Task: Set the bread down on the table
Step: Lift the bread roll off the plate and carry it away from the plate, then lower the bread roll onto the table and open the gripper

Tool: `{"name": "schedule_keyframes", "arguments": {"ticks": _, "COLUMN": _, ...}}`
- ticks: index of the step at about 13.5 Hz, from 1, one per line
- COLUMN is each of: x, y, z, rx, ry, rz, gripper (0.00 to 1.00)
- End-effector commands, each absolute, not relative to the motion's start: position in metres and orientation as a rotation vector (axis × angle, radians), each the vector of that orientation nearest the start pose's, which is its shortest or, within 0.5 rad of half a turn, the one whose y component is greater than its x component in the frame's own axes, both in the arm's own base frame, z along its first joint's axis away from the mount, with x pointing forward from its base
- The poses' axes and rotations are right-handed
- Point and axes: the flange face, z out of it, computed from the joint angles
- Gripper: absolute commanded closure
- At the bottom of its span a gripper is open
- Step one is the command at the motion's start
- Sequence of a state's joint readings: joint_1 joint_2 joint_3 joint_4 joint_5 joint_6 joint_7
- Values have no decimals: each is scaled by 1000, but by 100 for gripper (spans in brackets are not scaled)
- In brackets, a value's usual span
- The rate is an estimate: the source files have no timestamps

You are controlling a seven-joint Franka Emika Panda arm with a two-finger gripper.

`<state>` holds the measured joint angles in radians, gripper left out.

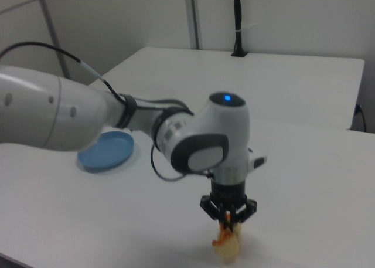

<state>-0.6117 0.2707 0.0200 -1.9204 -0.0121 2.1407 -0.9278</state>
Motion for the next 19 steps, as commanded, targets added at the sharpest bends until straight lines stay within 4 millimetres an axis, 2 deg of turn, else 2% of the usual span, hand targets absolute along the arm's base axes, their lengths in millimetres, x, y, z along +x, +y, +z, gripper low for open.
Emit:
{"name": "schedule_keyframes", "arguments": {"ticks": 1, "x": 499, "y": -346, "z": 320, "rx": -3051, "ry": -491, "rz": -6, "gripper": 100}}
{"name": "schedule_keyframes", "arguments": {"ticks": 4, "x": 491, "y": -358, "z": 314, "rx": -3012, "ry": -484, "rz": -50, "gripper": 100}}
{"name": "schedule_keyframes", "arguments": {"ticks": 5, "x": 485, "y": -366, "z": 313, "rx": -3014, "ry": -475, "rz": -48, "gripper": 90}}
{"name": "schedule_keyframes", "arguments": {"ticks": 7, "x": 480, "y": -376, "z": 320, "rx": -3015, "ry": -433, "rz": -31, "gripper": 0}}
{"name": "schedule_keyframes", "arguments": {"ticks": 8, "x": 481, "y": -377, "z": 326, "rx": -3011, "ry": -425, "rz": -25, "gripper": 0}}
{"name": "schedule_keyframes", "arguments": {"ticks": 11, "x": 485, "y": -383, "z": 362, "rx": -2965, "ry": -388, "rz": 8, "gripper": 0}}
{"name": "schedule_keyframes", "arguments": {"ticks": 14, "x": 482, "y": -378, "z": 394, "rx": -2930, "ry": -339, "rz": -12, "gripper": 0}}
{"name": "schedule_keyframes", "arguments": {"ticks": 17, "x": 479, "y": -366, "z": 426, "rx": -2942, "ry": -195, "rz": -6, "gripper": 0}}
{"name": "schedule_keyframes", "arguments": {"ticks": 19, "x": 487, "y": -358, "z": 459, "rx": -2943, "ry": -33, "rz": 11, "gripper": 0}}
